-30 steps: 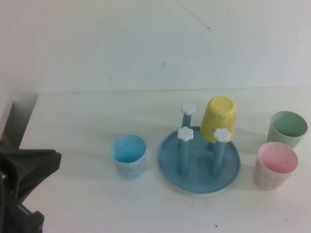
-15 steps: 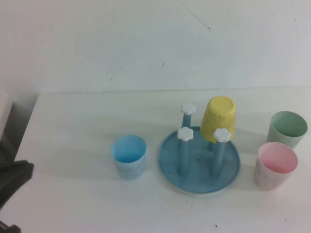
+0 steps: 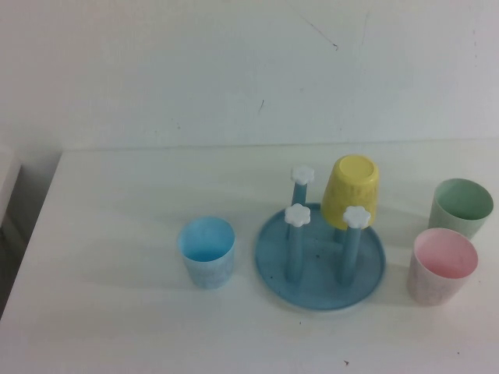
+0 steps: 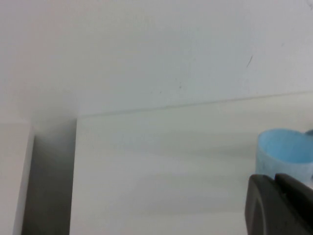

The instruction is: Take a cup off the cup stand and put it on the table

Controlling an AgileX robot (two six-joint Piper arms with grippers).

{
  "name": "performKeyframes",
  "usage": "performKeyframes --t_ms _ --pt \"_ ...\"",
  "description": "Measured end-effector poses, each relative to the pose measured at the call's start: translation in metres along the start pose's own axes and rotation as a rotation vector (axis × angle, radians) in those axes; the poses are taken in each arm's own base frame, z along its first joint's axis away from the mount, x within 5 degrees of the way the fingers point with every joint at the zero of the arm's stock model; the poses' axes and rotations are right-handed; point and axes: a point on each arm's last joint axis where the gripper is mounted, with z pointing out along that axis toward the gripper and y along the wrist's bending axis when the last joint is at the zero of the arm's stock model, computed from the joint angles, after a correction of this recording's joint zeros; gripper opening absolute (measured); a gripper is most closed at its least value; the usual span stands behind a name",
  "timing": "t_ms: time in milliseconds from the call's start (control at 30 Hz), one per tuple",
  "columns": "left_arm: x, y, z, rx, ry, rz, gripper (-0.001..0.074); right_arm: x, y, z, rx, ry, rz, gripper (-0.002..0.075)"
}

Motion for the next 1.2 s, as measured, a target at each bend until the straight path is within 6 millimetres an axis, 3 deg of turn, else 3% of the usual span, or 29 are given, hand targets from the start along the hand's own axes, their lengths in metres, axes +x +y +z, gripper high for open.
performKeyframes --t_ms 133,333,1200 --pt "0.039 0.005 0.002 -0.045 0.038 -0.021 -0.0001 0.000 0.000 0.000 0.000 0.001 0.000 -0.0003" --pt "0.074 0.008 0.004 -0.059 0.076 -0.063 -0.0001 0.000 0.000 0.000 -0.001 0.001 0.001 -0.0003" --pt "0.078 0.009 0.004 -0.077 0.121 -0.120 -0.0001 0.003 0.001 0.000 -0.015 0.029 0.006 -0.0003"
